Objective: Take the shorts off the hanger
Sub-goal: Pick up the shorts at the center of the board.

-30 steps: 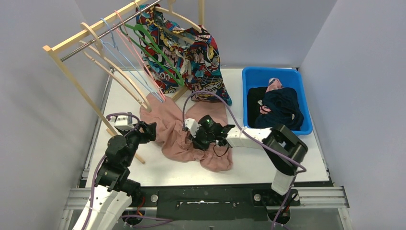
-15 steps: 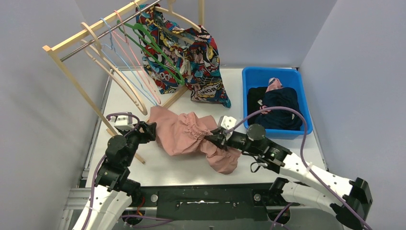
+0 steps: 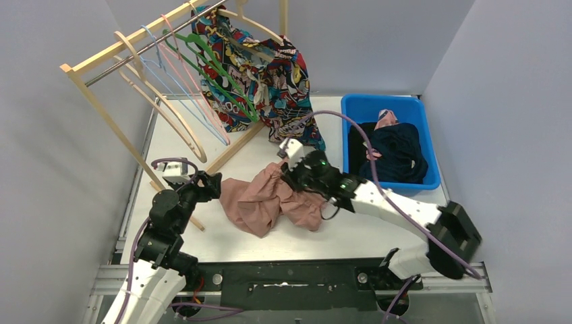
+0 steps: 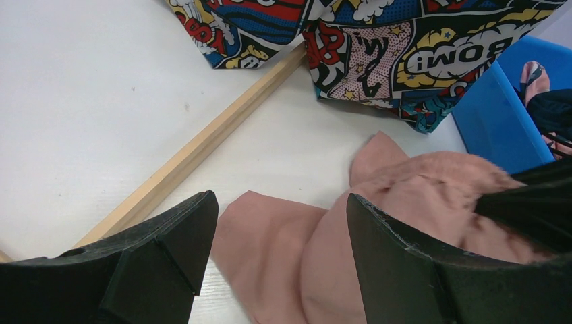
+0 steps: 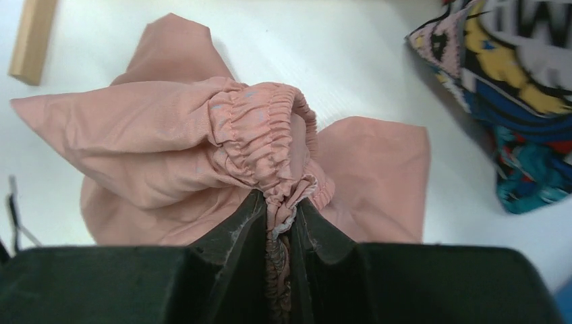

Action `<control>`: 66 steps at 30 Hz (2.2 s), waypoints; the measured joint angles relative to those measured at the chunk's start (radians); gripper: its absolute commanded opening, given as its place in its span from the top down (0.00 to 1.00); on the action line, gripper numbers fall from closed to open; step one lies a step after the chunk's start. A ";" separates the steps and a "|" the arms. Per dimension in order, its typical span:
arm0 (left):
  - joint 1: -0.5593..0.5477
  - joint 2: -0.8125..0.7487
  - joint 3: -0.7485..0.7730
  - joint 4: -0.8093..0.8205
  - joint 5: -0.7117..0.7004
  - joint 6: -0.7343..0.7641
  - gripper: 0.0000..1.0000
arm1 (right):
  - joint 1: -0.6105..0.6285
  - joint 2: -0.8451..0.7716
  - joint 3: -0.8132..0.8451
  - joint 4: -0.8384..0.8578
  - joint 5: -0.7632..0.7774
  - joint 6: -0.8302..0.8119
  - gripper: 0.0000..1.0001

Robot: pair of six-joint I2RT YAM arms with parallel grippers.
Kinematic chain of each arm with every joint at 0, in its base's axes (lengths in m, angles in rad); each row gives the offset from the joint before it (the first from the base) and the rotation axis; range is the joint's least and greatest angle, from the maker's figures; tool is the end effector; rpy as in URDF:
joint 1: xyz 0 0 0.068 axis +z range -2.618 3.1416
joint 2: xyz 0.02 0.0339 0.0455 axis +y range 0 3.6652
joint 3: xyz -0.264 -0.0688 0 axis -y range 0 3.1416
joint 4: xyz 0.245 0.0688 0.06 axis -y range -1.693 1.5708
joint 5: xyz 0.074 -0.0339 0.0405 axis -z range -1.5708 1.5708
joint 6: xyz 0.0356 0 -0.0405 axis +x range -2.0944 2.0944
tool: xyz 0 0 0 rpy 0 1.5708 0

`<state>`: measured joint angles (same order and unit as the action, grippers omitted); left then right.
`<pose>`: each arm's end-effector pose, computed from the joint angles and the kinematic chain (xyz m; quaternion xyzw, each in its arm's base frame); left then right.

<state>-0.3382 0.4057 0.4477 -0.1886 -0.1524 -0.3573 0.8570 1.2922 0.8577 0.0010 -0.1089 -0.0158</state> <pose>0.1223 -0.0373 0.2720 -0.0569 0.7543 -0.1679 0.6322 0.1897 0.2249 0.2727 -0.3822 0.7501 0.2614 0.4721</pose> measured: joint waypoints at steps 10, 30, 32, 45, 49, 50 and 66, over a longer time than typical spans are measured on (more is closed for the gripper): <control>0.000 0.001 0.000 0.000 -0.001 0.000 0.30 | 0.022 0.403 0.264 -0.079 -0.056 0.083 0.31; 0.000 -0.003 0.000 0.001 0.000 0.000 0.30 | 0.016 0.637 0.359 -0.220 -0.090 -0.046 0.58; 0.000 -0.003 0.000 0.000 0.000 0.000 0.30 | 0.011 0.621 0.340 -0.223 -0.088 -0.058 0.73; 0.000 -0.003 0.000 0.001 0.000 0.000 0.30 | -0.001 0.504 0.271 -0.331 -0.049 -0.042 0.96; 0.000 -0.002 0.000 0.001 0.000 0.000 0.30 | -0.009 0.379 0.201 -0.319 -0.042 -0.026 1.00; 0.000 -0.002 0.000 0.001 0.000 0.001 0.30 | -0.011 0.345 0.187 -0.309 -0.037 -0.023 1.00; 0.000 -0.002 0.000 0.001 0.000 0.000 0.31 | -0.033 -0.128 -0.028 -0.108 0.246 0.068 1.00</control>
<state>-0.3382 0.4034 0.4477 -0.1879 -0.1528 -0.3569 0.8242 1.1645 0.8295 -0.1066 0.1371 0.0517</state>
